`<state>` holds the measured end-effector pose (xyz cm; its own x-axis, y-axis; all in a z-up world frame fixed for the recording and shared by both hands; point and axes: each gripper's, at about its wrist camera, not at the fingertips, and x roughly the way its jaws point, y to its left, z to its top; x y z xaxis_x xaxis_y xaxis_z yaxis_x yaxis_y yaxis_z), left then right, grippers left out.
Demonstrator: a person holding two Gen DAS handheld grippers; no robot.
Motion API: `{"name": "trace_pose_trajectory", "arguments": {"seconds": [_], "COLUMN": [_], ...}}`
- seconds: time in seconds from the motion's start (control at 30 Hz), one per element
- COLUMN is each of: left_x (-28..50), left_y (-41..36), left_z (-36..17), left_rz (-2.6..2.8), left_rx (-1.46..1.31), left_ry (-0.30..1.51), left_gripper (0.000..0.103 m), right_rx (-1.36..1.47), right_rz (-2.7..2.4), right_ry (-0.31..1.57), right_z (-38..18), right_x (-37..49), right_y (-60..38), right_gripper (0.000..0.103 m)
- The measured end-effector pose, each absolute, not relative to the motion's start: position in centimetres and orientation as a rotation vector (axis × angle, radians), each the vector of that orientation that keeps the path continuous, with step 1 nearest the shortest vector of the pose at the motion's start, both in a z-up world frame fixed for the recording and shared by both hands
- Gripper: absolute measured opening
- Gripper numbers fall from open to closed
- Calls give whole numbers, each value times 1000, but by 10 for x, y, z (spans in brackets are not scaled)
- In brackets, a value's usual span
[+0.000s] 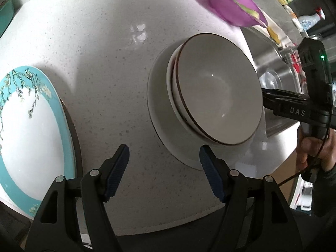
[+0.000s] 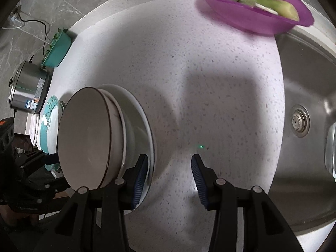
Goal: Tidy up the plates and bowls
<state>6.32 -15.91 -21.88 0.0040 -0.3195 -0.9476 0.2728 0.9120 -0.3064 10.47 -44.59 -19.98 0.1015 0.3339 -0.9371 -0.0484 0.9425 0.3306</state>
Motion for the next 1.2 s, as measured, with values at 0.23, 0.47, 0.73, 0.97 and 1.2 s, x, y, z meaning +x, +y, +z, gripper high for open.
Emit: {"name": "trace_pose_trajectory", "arguments": {"seconds": [0.23, 0.47, 0.73, 0.97, 1.2], "left_x": [72, 88, 102, 113, 123], "left_y": [-168, -195, -213, -215, -222], "left_z": [-235, -247, -258, -259, -257], "left_rz": [-426, -414, -395, -365, -370], "left_rx": [-62, -32, 21, 34, 52], "left_ry": [1508, 1502, 1460, 1390, 1328], "left_gripper": [68, 68, 67, 58, 26], "right_rx": [240, 218, 160, 175, 230], "right_rz": [328, 355, 364, 372, 396], "right_ry": [1439, 1419, 1402, 1388, 1398], "right_z": [-207, -210, -212, -215, -223], "right_x": [109, 114, 116, 117, 120], "right_y": [-448, -443, -433, -430, -424], "right_gripper": [47, 46, 44, 43, 27]}}
